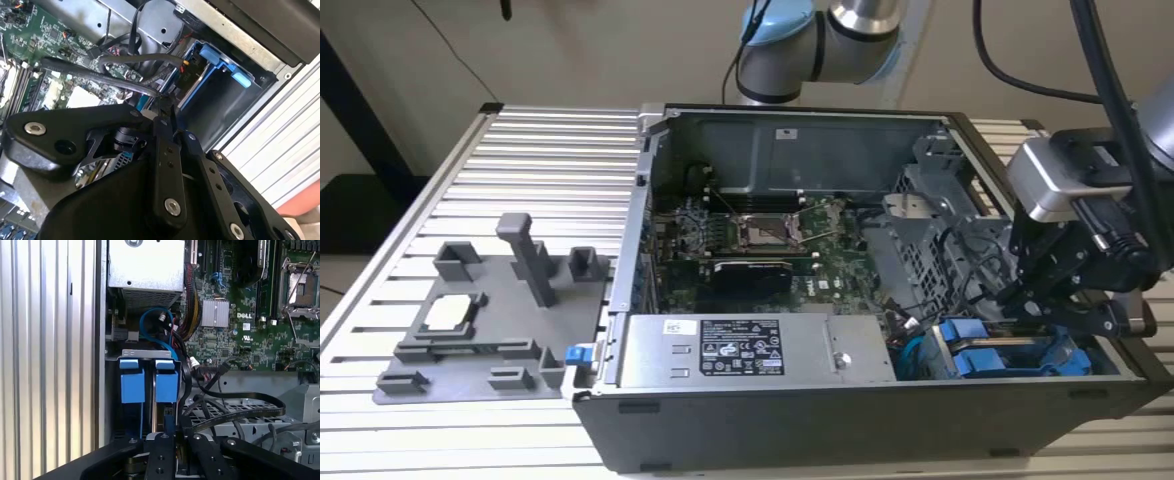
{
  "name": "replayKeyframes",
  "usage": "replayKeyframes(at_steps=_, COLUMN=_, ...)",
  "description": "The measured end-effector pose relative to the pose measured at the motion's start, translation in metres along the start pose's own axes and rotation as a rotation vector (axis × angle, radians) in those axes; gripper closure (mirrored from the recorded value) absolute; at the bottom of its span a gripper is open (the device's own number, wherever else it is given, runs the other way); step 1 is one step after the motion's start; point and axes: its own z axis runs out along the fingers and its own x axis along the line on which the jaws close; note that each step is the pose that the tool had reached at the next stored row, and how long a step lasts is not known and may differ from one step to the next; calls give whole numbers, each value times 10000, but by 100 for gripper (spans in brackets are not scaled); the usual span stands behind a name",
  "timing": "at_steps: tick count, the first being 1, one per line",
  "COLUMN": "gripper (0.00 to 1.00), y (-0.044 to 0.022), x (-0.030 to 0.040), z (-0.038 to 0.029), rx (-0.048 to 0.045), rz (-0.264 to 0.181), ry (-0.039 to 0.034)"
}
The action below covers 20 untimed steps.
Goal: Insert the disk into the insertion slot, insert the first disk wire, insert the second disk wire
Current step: 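Insert the second disk wire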
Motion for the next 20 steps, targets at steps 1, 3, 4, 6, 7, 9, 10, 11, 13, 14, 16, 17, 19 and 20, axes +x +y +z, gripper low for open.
replayKeyframes(at_steps=1, gripper=84, y=0, x=2, z=13, rx=10, rz=-1, ry=0)
replayKeyframes(at_steps=3, gripper=84, y=0, x=5, z=32, rx=25, rz=-3, ry=1)
replayKeyframes(at_steps=4, gripper=84, y=0, x=6, z=43, rx=35, rz=-5, ry=1)
replayKeyframes(at_steps=6, gripper=84, y=0, x=9, z=62, rx=45, rz=-6, ry=0)
replayKeyframes(at_steps=7, gripper=84, y=-1, x=12, z=70, rx=46, rz=-6, ry=-1)
replayKeyframes(at_steps=9, gripper=84, y=-4, x=15, z=82, rx=48, rz=-5, ry=0)
replayKeyframes(at_steps=10, gripper=84, y=-6, x=17, z=89, rx=48, rz=-6, ry=0)
replayKeyframes(at_steps=11, gripper=84, y=-10, x=19, z=95, rx=48, rz=-6, ry=-2)
replayKeyframes(at_steps=13, gripper=84, y=-17, x=22, z=106, rx=49, rz=-7, ry=-9)
replayKeyframes(at_steps=14, gripper=84, y=-20, x=24, z=113, rx=49, rz=-7, ry=-12)
replayKeyframes(at_steps=16, gripper=84, y=-22, x=25, z=122, rx=49, rz=-5, ry=-13)
replayKeyframes(at_steps=17, gripper=84, y=-23, x=26, z=128, rx=49, rz=-6, ry=-16)
replayKeyframes(at_steps=19, gripper=84, y=-24, x=28, z=141, rx=49, rz=-6, ry=-17)
replayKeyframes(at_steps=20, gripper=84, y=-24, x=29, z=148, rx=49, rz=-5, ry=-18)
